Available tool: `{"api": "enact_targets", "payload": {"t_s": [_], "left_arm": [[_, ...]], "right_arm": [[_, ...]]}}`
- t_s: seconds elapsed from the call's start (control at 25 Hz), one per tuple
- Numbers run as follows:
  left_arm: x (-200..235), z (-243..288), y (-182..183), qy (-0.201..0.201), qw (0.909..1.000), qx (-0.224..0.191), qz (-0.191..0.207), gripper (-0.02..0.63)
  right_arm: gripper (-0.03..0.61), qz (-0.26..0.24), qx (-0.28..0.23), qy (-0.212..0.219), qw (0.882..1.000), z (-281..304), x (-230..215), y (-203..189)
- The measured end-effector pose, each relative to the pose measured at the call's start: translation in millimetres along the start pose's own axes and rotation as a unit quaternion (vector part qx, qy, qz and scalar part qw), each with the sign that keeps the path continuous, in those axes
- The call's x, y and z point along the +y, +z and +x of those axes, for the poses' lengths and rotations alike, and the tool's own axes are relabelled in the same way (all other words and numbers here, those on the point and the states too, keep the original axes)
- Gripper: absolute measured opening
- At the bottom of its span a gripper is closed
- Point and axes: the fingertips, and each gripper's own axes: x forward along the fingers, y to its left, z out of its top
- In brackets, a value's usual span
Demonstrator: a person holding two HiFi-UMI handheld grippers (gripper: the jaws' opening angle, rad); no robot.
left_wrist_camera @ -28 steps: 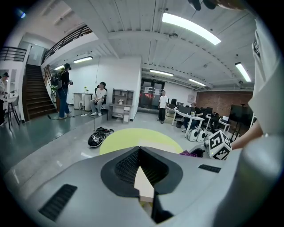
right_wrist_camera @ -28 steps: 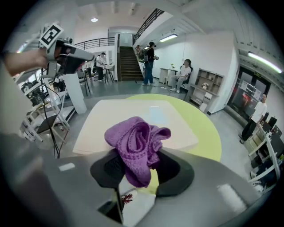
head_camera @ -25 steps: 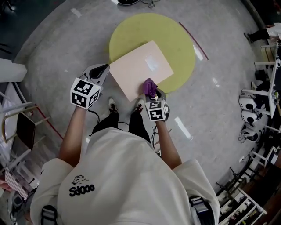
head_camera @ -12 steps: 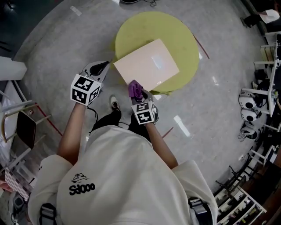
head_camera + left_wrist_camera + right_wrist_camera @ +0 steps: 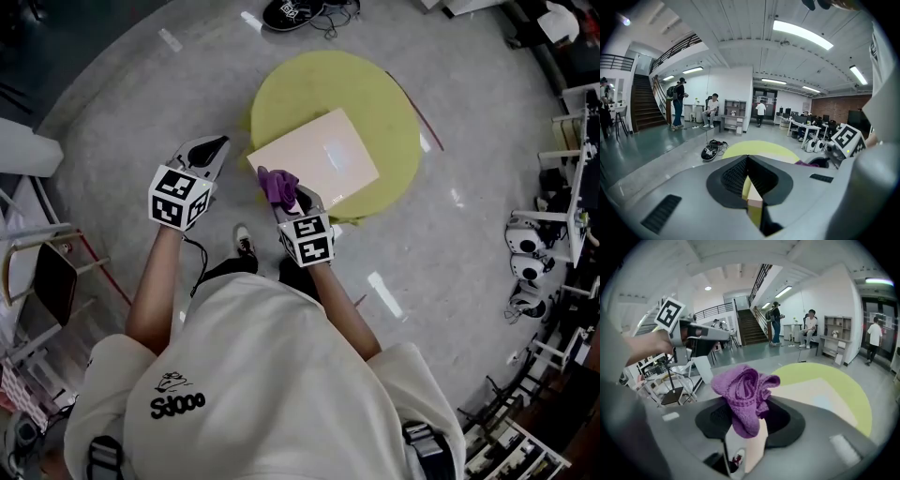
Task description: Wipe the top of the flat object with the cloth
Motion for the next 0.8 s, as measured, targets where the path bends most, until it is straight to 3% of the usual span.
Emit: {"api": "enact_targets", "payload": {"t_s": [0.4,0.8], "left_arm": [[-1.2,3.4,72.3,0.022,0.9975,-0.056,0.038,0.006],[-28.8,8.1,156.0,0.039,0.9859,-0.114,0.116,0.006]], "right_arm": [[0.175,-0.035,-0.103,-0.063,0.992,-63.8,-91.3,126.6],[0.175,-0.091,-0.175,-0.099,0.975,-145.9,-138.3,210.2]]}}
